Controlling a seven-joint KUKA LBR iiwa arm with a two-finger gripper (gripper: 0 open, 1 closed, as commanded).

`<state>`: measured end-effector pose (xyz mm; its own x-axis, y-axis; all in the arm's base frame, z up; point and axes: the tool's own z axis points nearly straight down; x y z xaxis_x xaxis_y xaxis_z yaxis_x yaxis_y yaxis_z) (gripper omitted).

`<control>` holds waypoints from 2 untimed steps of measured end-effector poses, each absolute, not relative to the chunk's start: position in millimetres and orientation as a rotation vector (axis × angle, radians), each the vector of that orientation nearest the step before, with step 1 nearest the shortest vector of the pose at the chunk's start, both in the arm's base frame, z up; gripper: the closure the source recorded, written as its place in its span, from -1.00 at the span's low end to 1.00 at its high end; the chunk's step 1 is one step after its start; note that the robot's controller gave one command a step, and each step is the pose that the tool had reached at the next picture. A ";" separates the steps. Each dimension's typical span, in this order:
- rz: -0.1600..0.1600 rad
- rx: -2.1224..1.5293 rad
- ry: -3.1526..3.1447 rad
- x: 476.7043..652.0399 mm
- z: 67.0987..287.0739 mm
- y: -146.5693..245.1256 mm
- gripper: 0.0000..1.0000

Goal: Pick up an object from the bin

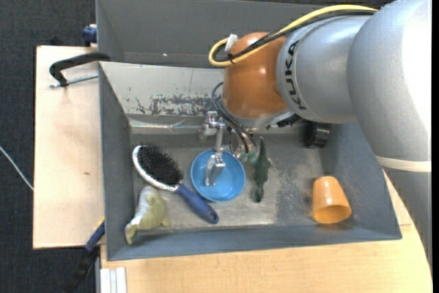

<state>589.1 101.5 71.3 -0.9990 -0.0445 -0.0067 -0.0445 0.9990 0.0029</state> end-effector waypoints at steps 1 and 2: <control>0.001 -0.069 3.125 592.0 77.2 100.1 1.00; 0.005 -0.109 3.124 594.6 217.0 114.9 1.00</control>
Offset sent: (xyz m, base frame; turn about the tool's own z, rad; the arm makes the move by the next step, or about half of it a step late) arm 0.0000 0.0000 0.0000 0.0000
